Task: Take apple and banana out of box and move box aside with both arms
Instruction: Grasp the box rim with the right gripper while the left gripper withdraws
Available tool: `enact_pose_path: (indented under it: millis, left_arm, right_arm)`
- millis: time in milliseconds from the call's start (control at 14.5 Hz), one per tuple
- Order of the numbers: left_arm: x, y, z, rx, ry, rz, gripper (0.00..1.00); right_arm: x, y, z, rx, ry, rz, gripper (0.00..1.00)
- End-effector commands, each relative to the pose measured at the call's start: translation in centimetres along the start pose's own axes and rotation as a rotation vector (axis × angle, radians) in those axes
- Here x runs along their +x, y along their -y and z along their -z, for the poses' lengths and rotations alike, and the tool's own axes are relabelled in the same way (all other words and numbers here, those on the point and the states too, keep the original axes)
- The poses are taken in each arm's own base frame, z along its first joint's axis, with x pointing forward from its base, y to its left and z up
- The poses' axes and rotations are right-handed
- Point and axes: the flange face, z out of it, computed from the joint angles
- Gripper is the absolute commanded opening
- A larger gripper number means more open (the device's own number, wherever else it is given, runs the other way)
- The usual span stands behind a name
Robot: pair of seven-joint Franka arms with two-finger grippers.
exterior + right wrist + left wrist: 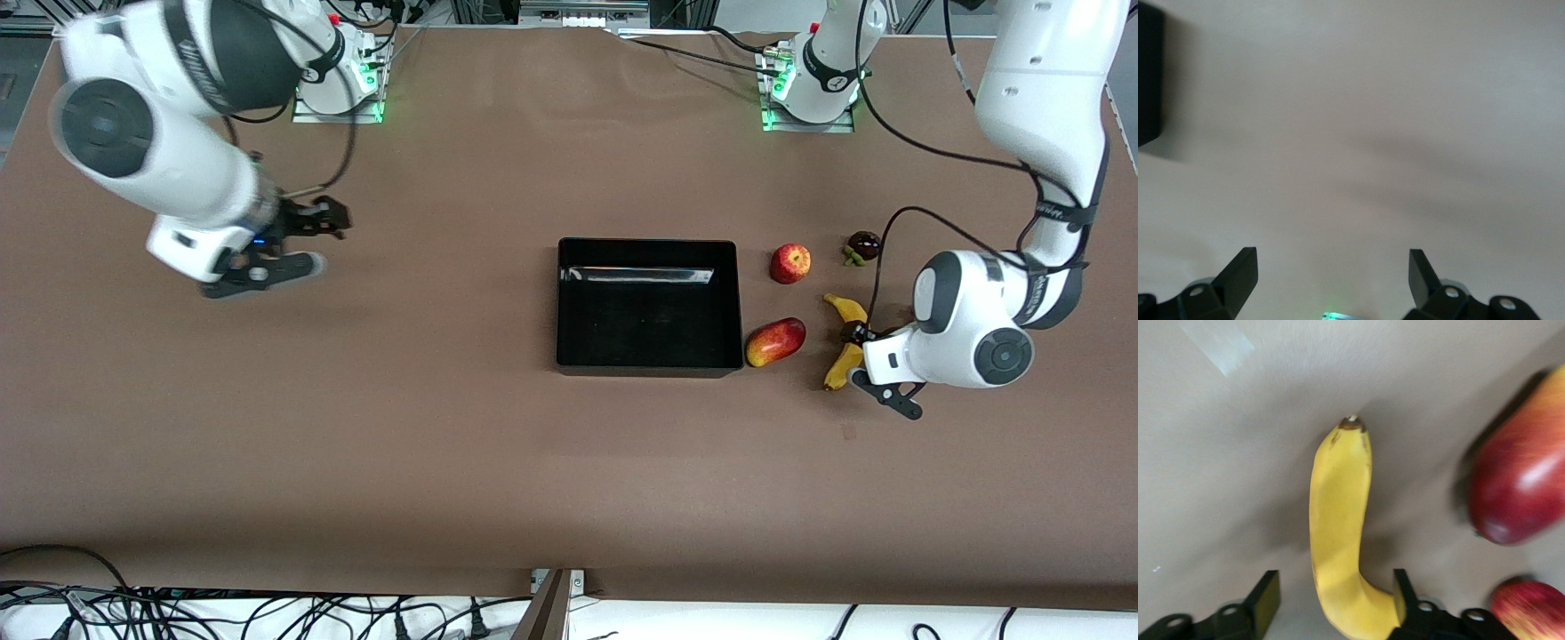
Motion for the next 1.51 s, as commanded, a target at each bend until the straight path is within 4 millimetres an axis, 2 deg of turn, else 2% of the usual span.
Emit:
enact_pose_path:
  millis: [0,138,275,344,413,482,550,619,757,826,963,1032,1101,1170,1239,1445]
  left_arm:
    - [-2.4,-3.4,8.6,0.041,0.003,-0.027,1.00]
    - [-3.5,-4.4,14.6,0.047,0.001,-0.023,1.00]
    - [-4.6,-4.7,20.2,0.031,0.004,0.000,1.00]
    - [-5.3,-5.0,22.5,0.024,0.016,0.049,1.00]
    - [-5.9,-5.2,24.4,0.024,0.017,0.112,1.00]
    - [-6.4,-6.1,26.1,0.037,-0.001,0.144,1.00]
    - [-6.9,-8.6,28.2,0.068,-0.026,0.152,1.00]
    - [-8.0,-9.0,29.7,0.075,-0.054,0.191,1.00]
    - [-11.6,-11.0,33.4,0.076,-0.168,0.335,1.00]
    - [-13.3,-11.7,34.6,0.089,-0.238,0.422,1.00]
    - [-14.6,-12.7,33.9,0.108,-0.300,0.519,1.00]
    - [-14.7,-12.0,33.5,0.106,-0.304,0.536,1.00]
    - [-14.8,-11.8,33.3,0.103,-0.289,0.546,1.00]
    - [-14.9,-11.9,33.1,0.094,-0.261,0.550,1.00]
    - [-14.9,-11.9,32.9,0.091,-0.252,0.555,1.00]
    - [-14.6,-12.3,32.0,0.073,-0.200,0.528,1.00]
  right_arm:
    - [2.8,6.5,-2.7,0.052,-0.051,-0.045,1.00]
    - [4.4,13.1,-6.3,0.048,-0.094,-0.074,1.00]
    - [5.5,18.4,-10.2,0.057,-0.131,-0.134,1.00]
    - [5.4,21.5,-11.5,0.066,-0.157,-0.151,1.00]
    - [5.6,23.4,-12.9,0.077,-0.175,-0.182,1.00]
    - [5.9,24.5,-14.1,0.088,-0.192,-0.196,1.00]
    - [5.9,25.6,-15.4,0.088,-0.191,-0.202,1.00]
    - [6.3,26.0,-16.7,0.089,-0.187,-0.224,1.00]
    - [6.7,27.2,-19.1,0.094,-0.198,-0.237,1.00]
    - [7.0,27.4,-20.2,0.095,-0.201,-0.240,1.00]
    - [6.8,29.0,-22.3,0.089,-0.200,-0.242,1.00]
    - [6.5,29.9,-23.4,0.082,-0.195,-0.230,1.00]
    - [6.6,30.0,-24.1,0.081,-0.198,-0.229,0.98]
    - [6.8,30.1,-24.9,0.083,-0.202,-0.230,0.92]
    - [6.9,30.3,-25.5,0.081,-0.206,-0.224,0.80]
    - [7.2,30.0,-25.5,0.085,-0.213,-0.215,0.22]
